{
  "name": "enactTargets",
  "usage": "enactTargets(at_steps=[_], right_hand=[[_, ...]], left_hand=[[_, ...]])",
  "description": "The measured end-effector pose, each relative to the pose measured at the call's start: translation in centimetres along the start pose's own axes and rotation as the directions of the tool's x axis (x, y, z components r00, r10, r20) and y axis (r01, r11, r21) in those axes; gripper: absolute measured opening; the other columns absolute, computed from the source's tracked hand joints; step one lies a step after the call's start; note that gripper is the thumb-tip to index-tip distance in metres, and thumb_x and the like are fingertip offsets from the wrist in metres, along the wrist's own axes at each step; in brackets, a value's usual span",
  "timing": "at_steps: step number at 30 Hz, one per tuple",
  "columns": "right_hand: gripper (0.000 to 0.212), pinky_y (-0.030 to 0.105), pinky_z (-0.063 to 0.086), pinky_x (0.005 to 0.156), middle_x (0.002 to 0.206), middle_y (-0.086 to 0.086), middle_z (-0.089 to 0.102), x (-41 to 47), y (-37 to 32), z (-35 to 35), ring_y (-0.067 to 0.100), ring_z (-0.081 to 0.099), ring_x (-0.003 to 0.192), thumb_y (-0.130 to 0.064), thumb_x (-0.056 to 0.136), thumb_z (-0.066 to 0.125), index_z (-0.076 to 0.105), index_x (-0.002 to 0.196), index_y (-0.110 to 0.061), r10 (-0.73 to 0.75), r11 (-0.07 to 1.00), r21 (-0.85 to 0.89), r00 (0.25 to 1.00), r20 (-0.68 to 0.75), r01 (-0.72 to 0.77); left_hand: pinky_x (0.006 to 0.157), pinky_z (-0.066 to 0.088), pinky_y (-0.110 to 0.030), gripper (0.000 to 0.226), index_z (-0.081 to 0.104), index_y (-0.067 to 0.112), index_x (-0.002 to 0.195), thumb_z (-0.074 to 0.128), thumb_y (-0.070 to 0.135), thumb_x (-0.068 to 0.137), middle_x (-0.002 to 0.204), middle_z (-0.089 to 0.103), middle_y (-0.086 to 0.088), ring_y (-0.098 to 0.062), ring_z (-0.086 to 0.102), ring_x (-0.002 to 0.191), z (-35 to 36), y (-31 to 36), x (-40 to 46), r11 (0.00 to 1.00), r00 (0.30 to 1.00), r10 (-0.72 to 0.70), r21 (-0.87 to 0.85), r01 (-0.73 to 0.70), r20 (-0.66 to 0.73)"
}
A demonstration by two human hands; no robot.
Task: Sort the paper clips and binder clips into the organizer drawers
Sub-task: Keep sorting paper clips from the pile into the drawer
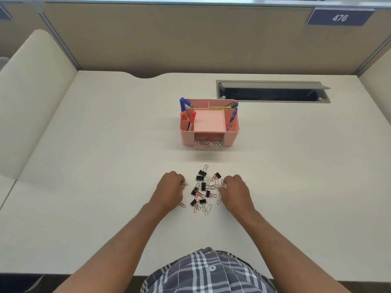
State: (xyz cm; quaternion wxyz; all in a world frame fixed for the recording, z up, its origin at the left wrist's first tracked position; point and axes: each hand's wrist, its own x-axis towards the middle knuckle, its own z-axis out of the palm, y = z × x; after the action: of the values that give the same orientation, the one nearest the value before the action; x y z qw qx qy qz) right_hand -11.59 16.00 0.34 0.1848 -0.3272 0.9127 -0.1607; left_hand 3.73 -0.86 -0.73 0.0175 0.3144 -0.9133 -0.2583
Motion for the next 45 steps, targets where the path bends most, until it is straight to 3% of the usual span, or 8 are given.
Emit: enactTargets(at_steps=[6,22,27,30,34,38,45], right_hand=[[0.018,0.035,0.049,0.078,0.101,0.008,0.054,0.2,-0.2,-0.1,0.025,0.056,0.087,-0.020,0.096,0.051,0.064,0.094,-0.008,-0.026,1.000,-0.009,0.999,0.018,0.027],[0.012,0.038,0.048,0.075,0.093,0.008,0.054,0.2,-0.6,-0.6,0.027,0.054,0.086,-0.011,0.086,0.049,0.059,0.087,-0.005,-0.056,0.993,-0.097,0.995,0.080,0.064],[0.016,0.031,0.044,0.058,0.077,0.000,0.059,0.6,-0.1,-1.3,0.020,0.057,0.070,-0.017,0.083,0.049,0.058,0.072,-0.010,0.017,0.998,0.062,0.997,0.071,-0.021],[0.010,0.027,0.044,0.056,0.073,-0.009,0.063,0.7,0.0,-2.1,0.014,0.059,0.069,-0.021,0.085,0.052,0.060,0.078,-0.020,0.087,0.968,0.228,0.994,0.071,-0.101],[0.010,0.027,0.051,0.065,0.075,-0.011,0.066,1.8,-1.2,-3.9,0.011,0.063,0.071,-0.022,0.090,0.057,0.066,0.084,-0.024,0.044,0.922,0.385,0.999,-0.019,-0.033],[0.013,0.016,0.046,0.059,0.074,-0.011,0.065,4.1,-3.2,-6.5,0.006,0.059,0.066,-0.016,0.090,0.057,0.069,0.087,-0.023,-0.030,0.894,0.435,0.983,-0.181,0.107],[0.018,0.035,0.050,0.068,0.084,0.005,0.069,7.8,-5.8,-8.5,0.023,0.060,0.079,-0.010,0.088,0.053,0.071,0.087,-0.011,-0.127,0.953,0.231,0.950,-0.284,0.197]], left_hand=[[0.078,0.048,-0.036,0.017,0.067,0.014,0.100,0.051,0.018,0.095,0.095,0.060,-0.001,-0.021,0.052,0.093,0.0,0.3,0.3,0.999,1.000,0.013,0.041,-0.013,0.002],[0.075,0.042,-0.030,0.008,0.058,0.014,0.088,0.051,0.014,0.092,0.090,0.057,0.000,-0.021,0.048,0.086,0.2,1.1,-0.2,0.994,0.995,0.097,0.045,-0.097,-0.013],[0.071,0.041,-0.029,0.008,0.059,0.016,0.090,0.052,0.018,0.095,0.086,0.058,0.004,-0.017,0.051,0.081,-0.1,0.8,-0.1,0.997,1.000,0.023,-0.075,-0.024,-0.015],[0.071,0.046,-0.028,0.006,0.060,0.018,0.089,0.056,0.017,0.094,0.084,0.059,0.006,-0.012,0.054,0.076,-0.8,1.2,0.3,0.970,0.997,-0.056,-0.239,0.044,-0.046],[0.071,0.044,-0.015,0.006,0.063,0.019,0.090,0.061,0.015,0.093,0.086,0.063,0.007,-0.005,0.058,0.080,-2.6,3.3,1.9,0.909,0.987,-0.080,-0.418,0.016,-0.137],[0.071,0.044,-0.009,0.009,0.066,0.016,0.093,0.063,0.008,0.090,0.085,0.064,0.004,-0.005,0.058,0.079,-4.8,6.1,5.1,0.894,0.973,-0.021,-0.440,-0.085,-0.232],[0.085,0.054,-0.030,0.027,0.070,0.005,0.104,0.054,-0.007,0.086,0.099,0.070,-0.008,-0.020,0.063,0.091,-5.7,8.9,9.1,0.935,0.970,0.011,-0.341,-0.096,-0.245]])
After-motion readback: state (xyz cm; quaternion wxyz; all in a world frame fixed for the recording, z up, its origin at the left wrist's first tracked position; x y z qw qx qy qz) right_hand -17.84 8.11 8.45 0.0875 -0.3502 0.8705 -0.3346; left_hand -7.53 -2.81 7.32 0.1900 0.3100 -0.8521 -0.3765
